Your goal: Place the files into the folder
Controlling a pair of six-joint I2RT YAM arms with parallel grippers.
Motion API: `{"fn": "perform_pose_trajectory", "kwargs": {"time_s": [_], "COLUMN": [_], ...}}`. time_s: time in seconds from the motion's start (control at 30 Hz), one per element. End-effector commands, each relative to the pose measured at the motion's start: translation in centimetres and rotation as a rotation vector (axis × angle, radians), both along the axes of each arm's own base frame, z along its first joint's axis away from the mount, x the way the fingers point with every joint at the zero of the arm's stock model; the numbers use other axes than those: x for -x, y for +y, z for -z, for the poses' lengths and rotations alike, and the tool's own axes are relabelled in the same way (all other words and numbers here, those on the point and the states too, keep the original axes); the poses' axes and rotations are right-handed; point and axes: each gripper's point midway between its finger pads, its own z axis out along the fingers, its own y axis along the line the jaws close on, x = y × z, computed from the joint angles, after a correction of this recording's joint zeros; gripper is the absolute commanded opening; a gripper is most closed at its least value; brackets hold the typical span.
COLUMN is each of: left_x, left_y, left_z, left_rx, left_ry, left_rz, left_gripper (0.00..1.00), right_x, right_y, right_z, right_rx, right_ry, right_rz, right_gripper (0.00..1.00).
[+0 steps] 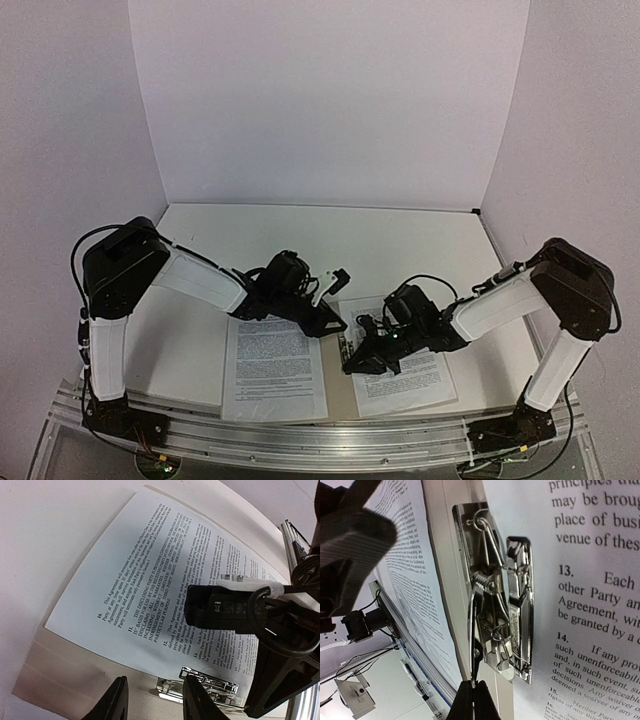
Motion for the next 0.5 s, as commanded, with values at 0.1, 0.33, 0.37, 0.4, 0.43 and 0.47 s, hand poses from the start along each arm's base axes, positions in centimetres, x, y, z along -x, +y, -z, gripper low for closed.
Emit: {"fn": "perform_pose_trajectory", "kwargs": {"time_s": [0.1,0.33,0.37,0.4,0.43,0.47], "left_x": [-0.5,0.8,0.9,0.9,0.8,0.8], "left_y": [0.2,0.5,0.5,0.7,0.9,1.0], "left_z": [3.1,4.2,4.4,4.6,4.8,5.0], "left_rx": [-0.072,-0.083,-0.084,-0.09,-0.099,-0.108], "left_ry": [-0.029,-0.045,-0.051,-0.054,-0.06,-0.065], "left_rz": [-0.059,0.002,0.006,0.002,-0.002,-0.004], "left_gripper": [0.33,0.34,0.34,0.34,0.34,0.33], "right_x": [2.1,1.6,1.4,1.2,1.0,0.8], "right_y": [-3.4,-4.1,-4.1,-4.1,-4.2,-4.1], "right_z": [3.6,3.6,3.4,3.3,3.2,3.0], "right_rx": [0.193,0.233,0.24,0.245,0.252,0.255], "right_ry": [0.084,0.059,0.052,0.044,0.037,0.027], "right_rz": [0.045,0.074,0.081,0.084,0.086,0.086], "right_gripper": [0.0,0.05,0.07,0.07,0.07,0.07]}}
